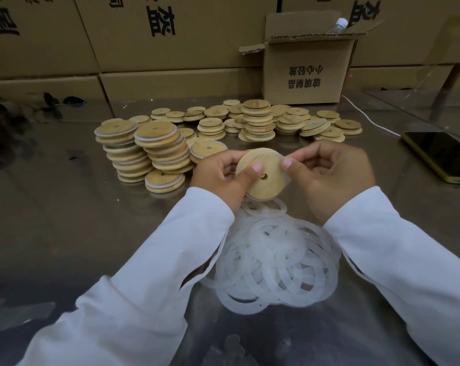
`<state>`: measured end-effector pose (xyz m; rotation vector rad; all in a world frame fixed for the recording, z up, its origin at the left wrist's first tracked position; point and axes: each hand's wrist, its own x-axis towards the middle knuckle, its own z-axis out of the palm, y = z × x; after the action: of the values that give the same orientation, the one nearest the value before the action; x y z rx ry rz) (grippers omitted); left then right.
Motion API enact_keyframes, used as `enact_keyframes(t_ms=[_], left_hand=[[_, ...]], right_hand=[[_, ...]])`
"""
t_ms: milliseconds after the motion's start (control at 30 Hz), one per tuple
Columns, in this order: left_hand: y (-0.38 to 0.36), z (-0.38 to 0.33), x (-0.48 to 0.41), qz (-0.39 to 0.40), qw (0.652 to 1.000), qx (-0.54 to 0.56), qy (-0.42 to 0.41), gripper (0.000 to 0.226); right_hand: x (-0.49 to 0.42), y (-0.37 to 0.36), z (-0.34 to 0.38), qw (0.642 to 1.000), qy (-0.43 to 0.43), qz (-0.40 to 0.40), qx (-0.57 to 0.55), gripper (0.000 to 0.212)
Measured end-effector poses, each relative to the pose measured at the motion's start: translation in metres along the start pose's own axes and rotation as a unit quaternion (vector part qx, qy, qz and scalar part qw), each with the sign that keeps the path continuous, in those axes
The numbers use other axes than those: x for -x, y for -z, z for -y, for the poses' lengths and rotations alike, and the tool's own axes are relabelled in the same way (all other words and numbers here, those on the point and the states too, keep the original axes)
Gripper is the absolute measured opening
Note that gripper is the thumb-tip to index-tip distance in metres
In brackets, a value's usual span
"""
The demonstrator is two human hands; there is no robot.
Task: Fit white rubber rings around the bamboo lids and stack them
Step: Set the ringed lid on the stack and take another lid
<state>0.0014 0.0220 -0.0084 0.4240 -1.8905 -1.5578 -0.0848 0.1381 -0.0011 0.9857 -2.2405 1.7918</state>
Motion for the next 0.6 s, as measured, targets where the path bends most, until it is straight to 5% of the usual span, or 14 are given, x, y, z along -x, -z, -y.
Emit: enact_keyframes(t_ms=[600], left_hand=[[0.0045, 0.0026, -0.0045, -0.013, 0.997, 0.043, 0.064, 0.010]], right_hand=[[0.0006, -0.0017, 0.0010, 0.996, -0.041, 0.076, -0.037, 0.024]])
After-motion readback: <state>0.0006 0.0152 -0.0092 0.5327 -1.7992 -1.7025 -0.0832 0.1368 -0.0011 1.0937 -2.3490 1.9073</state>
